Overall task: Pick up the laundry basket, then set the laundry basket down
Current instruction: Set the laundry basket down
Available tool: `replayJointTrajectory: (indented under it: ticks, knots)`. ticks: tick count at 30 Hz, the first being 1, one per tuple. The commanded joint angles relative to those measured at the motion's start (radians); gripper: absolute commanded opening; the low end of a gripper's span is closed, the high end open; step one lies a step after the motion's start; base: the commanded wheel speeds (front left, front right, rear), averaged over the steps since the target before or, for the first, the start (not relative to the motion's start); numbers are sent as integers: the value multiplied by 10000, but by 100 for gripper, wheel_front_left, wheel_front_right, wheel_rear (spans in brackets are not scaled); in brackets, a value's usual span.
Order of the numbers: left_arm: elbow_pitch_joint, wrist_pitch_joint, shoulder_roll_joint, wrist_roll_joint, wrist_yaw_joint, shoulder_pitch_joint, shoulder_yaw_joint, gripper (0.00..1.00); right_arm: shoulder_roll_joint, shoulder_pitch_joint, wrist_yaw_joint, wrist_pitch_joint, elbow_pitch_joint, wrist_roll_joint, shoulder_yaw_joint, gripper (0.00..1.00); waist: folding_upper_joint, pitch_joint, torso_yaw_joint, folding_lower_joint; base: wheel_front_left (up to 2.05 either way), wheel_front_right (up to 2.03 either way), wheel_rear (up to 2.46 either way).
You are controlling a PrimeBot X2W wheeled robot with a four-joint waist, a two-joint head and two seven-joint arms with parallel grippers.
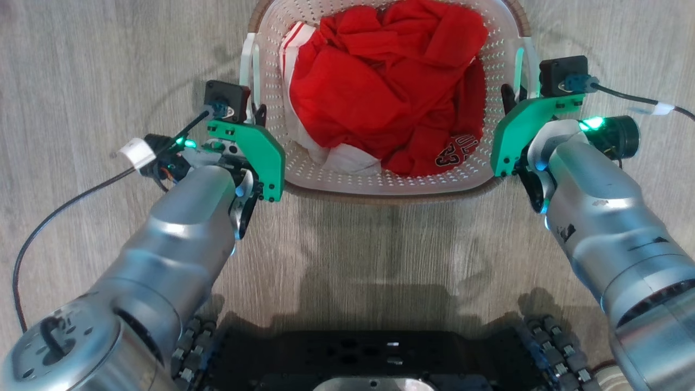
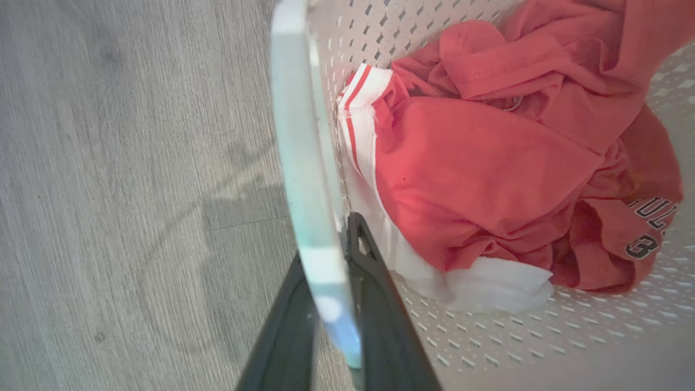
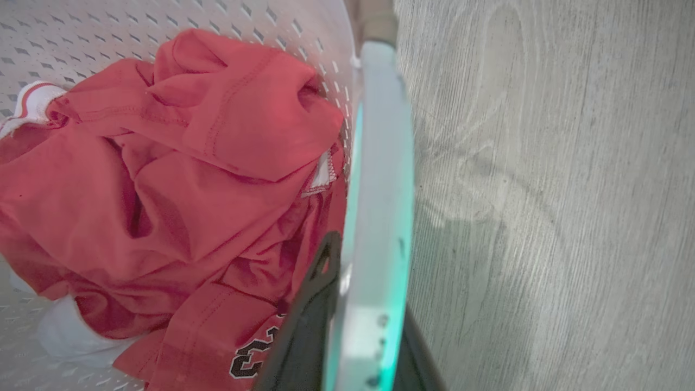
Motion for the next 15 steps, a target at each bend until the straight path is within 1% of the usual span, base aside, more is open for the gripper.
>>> replayJointTrajectory:
  ticks: [1,11,12,13,14,15]
  knots:
    - [-138,-65,230,0,56,-203,-37,0,194,197,27,-44,-135,-199,98,0,0,42,13,0,0,0,0]
    - [-237,-59,230,-298,135,-244,-241,0,194,241,27,-38,-135,-676,-346,0,0,140,55,0,0,0,0]
    - [-242,-51,230,-339,171,-237,-254,3,194,248,27,-33,-135,-717,-375,8,0,132,58,0,0,0,0]
    - [-255,-39,230,-379,199,-223,-271,36,194,256,27,-34,-135,-759,-406,21,0,121,60,0,0,0,0]
    - [-265,-29,230,-416,226,-209,-290,62,194,264,27,-33,-135,-799,-439,36,0,106,62,0,0,0,0]
    - [-272,-15,230,-457,255,-192,-306,84,194,270,27,-30,-135,-835,-473,49,0,88,64,0,0,0,0]
